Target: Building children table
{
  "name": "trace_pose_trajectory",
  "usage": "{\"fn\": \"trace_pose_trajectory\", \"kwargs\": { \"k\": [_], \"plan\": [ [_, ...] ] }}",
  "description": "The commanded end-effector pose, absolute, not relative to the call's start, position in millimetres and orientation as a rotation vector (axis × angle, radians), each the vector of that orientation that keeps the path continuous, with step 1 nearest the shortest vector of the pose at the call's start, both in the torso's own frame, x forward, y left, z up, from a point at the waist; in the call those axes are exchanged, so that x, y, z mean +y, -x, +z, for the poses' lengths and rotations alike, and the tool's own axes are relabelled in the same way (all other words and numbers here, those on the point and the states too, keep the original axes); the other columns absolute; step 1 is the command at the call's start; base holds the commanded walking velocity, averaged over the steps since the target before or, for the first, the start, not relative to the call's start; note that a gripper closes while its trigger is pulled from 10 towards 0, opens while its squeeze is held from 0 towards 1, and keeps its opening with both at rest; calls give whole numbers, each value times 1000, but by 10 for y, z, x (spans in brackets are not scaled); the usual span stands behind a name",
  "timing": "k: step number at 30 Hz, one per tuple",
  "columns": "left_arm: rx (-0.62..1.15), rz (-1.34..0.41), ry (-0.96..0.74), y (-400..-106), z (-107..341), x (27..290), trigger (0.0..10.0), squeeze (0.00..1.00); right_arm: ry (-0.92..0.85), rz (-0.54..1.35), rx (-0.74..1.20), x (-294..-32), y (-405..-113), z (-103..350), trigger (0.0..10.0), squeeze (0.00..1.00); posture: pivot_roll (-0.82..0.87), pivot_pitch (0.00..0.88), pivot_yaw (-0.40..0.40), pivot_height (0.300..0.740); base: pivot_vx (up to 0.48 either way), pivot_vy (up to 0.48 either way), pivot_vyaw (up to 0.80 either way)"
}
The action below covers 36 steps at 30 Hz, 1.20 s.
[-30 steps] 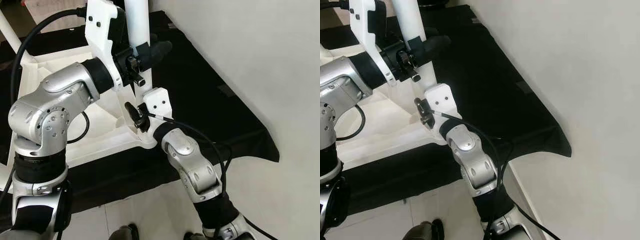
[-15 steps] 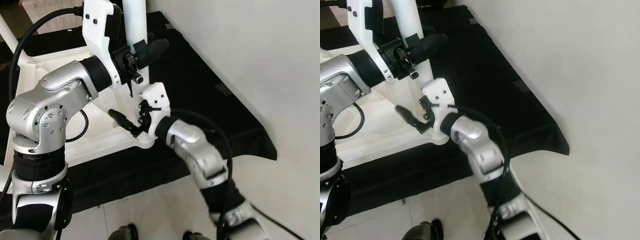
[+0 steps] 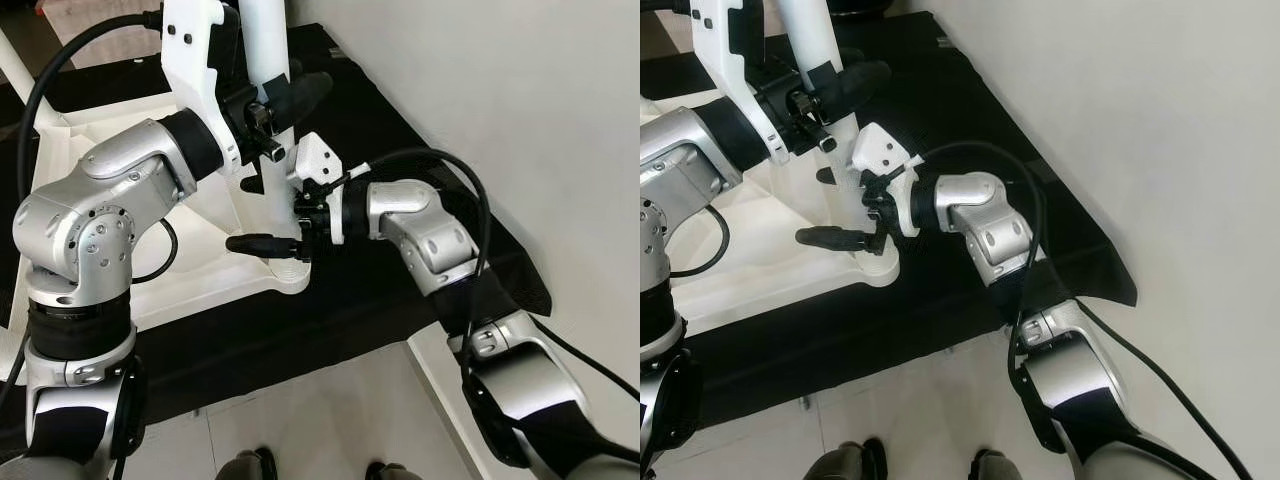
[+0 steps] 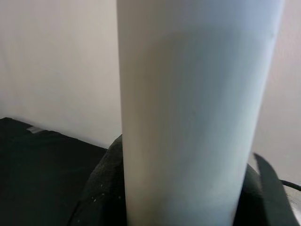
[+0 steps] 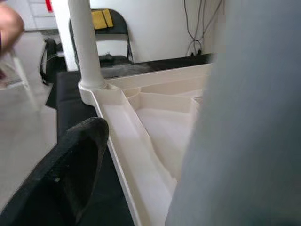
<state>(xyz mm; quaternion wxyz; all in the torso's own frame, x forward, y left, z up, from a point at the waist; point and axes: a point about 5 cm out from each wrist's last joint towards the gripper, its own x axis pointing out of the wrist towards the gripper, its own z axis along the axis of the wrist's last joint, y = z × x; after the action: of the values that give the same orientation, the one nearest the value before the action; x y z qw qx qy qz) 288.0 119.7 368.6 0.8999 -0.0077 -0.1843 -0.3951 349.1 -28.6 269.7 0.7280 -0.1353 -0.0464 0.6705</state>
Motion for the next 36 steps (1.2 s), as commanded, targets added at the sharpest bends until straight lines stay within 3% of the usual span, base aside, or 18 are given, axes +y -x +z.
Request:
{"fn": "trace_pose_trajectory", "kwargs": {
  "k": [1, 2, 23, 24, 26, 27, 36],
  "plan": [
    [-382, -874, 27, -2840, 3715, 1152, 0, 0, 299, 1552, -82, -123, -3443, 2670, 1569, 0, 98, 184, 2, 740, 0, 0, 0],
    [-383, -874, 28, -2840, 3716, 1158, 0, 0, 298, 1565, -69, -120, -3452, 2653, 0, 0, 99, 186, 1, 740, 0, 0, 0],
    [-386, -880, 9, -2825, 3705, 1178, 0, 0, 292, 1651, -36, -90, -3513, 2556, 0, 0, 89, 180, 3, 740, 0, 0, 0],
    [-398, -863, 11, -2826, 3714, 1190, 0, 153, 284, 1636, -43, -93, -3520, 2561, 0, 0, 88, 178, 3, 740, 0, 0, 0],
    [-406, -851, 13, -2827, 3721, 1199, 0, 153, 279, 1626, -48, -95, -3526, 2565, 0, 0, 88, 178, 3, 740, 0, 0, 0],
    [-406, -841, 19, -2830, 3723, 1213, 10000, 1000, 277, 1613, -53, -99, -3533, 2570, 0, 0, 85, 177, 5, 740, 0, 0, 0],
    [-406, -813, 28, -2841, 3747, 1205, 10000, 1000, 270, 1451, -84, -170, -3600, 2609, 0, 0, 69, 182, -10, 740, 0, 0, 0]
  ]
}}
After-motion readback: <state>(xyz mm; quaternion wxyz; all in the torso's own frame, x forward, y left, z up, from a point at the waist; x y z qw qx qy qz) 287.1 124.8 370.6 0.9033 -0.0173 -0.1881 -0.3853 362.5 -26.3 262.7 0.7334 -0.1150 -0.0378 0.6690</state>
